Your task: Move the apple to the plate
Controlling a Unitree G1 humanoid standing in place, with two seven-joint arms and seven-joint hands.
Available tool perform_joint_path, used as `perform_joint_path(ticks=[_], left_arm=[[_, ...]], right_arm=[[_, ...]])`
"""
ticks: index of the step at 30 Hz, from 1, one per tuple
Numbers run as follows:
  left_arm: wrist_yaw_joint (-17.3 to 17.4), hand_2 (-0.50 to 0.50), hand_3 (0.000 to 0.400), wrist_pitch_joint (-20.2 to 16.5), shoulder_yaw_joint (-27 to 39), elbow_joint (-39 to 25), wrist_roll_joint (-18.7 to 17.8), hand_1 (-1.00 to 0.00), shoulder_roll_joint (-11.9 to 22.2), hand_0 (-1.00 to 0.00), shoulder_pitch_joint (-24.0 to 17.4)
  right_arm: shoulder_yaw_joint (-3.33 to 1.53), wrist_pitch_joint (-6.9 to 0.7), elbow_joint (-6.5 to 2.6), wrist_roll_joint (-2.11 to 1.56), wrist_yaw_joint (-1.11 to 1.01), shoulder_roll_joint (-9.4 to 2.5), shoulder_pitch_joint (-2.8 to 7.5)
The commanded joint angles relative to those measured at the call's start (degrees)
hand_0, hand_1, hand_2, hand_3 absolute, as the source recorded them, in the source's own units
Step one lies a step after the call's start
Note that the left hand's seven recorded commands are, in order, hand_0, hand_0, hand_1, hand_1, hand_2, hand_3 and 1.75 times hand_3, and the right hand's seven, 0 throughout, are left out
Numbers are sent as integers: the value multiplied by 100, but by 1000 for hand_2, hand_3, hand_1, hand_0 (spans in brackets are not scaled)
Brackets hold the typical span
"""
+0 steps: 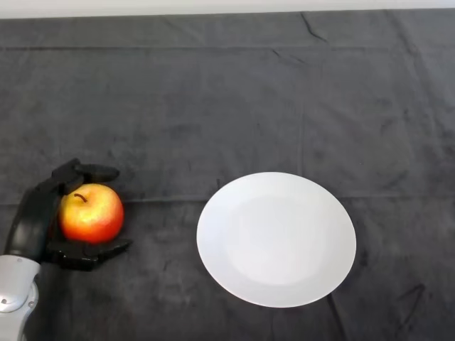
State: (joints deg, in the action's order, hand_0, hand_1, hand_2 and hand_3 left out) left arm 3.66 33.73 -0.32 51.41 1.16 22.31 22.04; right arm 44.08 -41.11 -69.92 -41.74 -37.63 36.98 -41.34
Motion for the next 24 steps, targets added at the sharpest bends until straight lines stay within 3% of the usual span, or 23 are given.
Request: perform_joint_path(ticks=[1, 8, 24], left_arm=[[66, 0, 400, -158, -204, -320, -35, -1000, -5, -1000, -115], [-292, 0, 400, -274, -309, -1010, 141, -1000, -71, -1000, -237], [-1408, 0, 400, -15, -956, -2119, 873, -1000, -375, -1000, -433]], right_arm=[[87, 27, 91, -105, 18, 83, -44], [86, 28, 103, -107, 24, 77, -39], [85, 30, 130, -112, 37, 66, -28]])
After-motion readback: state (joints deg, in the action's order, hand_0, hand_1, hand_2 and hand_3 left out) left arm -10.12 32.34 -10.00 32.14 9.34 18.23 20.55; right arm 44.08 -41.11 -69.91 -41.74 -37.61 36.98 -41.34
